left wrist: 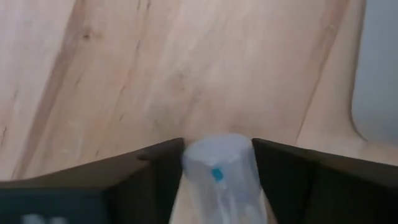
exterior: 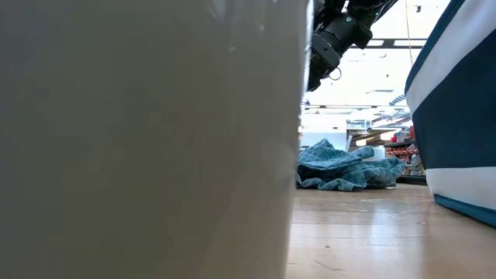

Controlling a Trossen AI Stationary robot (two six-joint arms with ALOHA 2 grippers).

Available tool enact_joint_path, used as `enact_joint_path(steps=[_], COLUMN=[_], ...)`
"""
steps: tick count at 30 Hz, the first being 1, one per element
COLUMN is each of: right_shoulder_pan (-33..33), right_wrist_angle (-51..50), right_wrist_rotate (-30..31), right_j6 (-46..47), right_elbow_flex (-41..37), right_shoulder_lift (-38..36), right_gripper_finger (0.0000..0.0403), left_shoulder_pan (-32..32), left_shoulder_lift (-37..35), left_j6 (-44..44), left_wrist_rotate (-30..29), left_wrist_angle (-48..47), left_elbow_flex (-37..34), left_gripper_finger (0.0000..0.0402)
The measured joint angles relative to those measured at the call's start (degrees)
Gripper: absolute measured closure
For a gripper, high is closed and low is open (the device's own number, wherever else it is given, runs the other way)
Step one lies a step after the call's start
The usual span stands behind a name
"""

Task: Pick & place medical supplies in basket/bin
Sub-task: Put the white pill bottle into the yellow bin

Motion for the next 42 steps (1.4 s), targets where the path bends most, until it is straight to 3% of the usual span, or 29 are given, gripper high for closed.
enact_joint_path(steps=[2, 10, 15, 21, 24, 27, 30, 39, 42], right_shoulder_pan=[0.0, 0.0, 0.0, 0.0, 0.0, 0.0, 0.0, 0.0, 0.0], right_wrist_angle=[0.0, 0.0, 0.0, 0.0, 0.2, 0.6, 1.6, 4.0, 4.7], right_wrist_rotate=[0.0, 0.0, 0.0, 0.0, 0.0, 0.0, 0.0, -0.2, -0.3], right_j6=[0.0, -0.5, -0.5, -0.5, -0.5, -1.2, -1.4, -3.0, -3.1], right_elbow_flex=[0.0, 0.0, 0.0, 0.0, 0.0, 0.0, 0.0, 0.0, 0.0], right_shoulder_lift=[0.0, 0.0, 0.0, 0.0, 0.0, 0.0, 0.0, 0.0, 0.0], right_gripper_finger=[0.0208, 0.0208, 0.0208, 0.0208, 0.0208, 0.0208, 0.0208, 0.0208, 0.0208], left_shoulder_pan=[0.0, 0.0, 0.0, -2.3, -5.2, -7.2, -7.5, -5.2, -4.4], left_shoulder_lift=[0.0, -0.5, -3.2, -8.5, -11.5, -13.3, -13.8, -13.4, -13.5], left_j6=[0.1, 1.8, 3.6, 11.2, 20.4, 30.7, 38.2, 51.3, 54.4], left_wrist_rotate=[0.0, -0.2, -3.4, -15.6, -23.5, -27.2, -25.6, -10.3, -7.8], left_wrist_angle=[-0.2, 0.0, 0.6, 4.0, 11.2, 20.2, 28.1, 44.7, 56.2], left_elbow_flex=[0.0, -0.2, -0.3, -0.3, -0.3, -0.3, -0.2, -0.3, -3.8], left_gripper_finger=[0.0247, 0.0247, 0.0247, 0.0247, 0.0247, 0.0247, 0.0247, 0.0247, 0.0247])
